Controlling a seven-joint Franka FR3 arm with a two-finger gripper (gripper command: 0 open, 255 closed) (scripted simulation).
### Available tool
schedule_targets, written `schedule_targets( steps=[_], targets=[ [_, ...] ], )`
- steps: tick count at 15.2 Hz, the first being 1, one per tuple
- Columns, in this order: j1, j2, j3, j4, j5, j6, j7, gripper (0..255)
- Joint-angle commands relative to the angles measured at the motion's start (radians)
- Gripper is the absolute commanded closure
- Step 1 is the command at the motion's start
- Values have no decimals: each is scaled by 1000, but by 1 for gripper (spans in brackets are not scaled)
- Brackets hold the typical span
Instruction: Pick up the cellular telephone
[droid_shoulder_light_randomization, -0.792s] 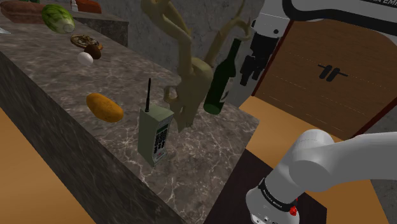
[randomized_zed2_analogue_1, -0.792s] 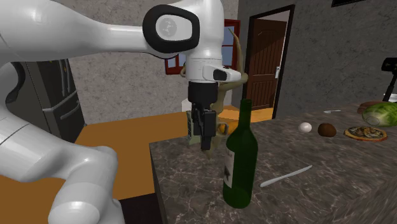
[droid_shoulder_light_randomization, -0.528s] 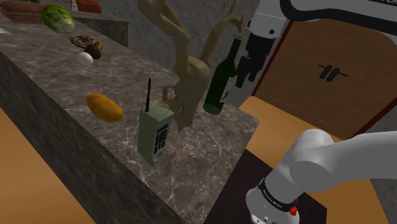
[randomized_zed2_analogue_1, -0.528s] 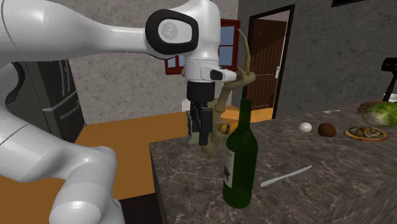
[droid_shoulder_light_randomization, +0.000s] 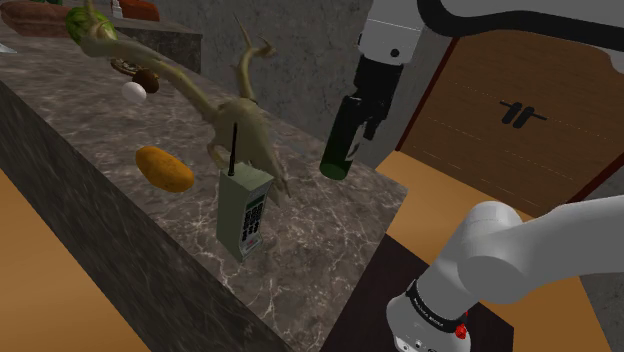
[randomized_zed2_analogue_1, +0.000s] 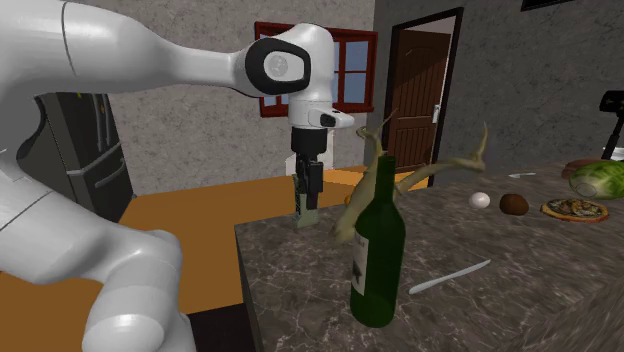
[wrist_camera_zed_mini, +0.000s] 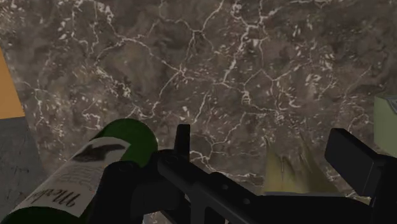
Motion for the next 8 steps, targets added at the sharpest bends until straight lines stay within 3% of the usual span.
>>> schedule_targets(
  steps=[1,8],
  targets=[
    [16,26,42,20,32,9,50,0],
    [53,158,178,110,108,65,207,0]
  ],
)
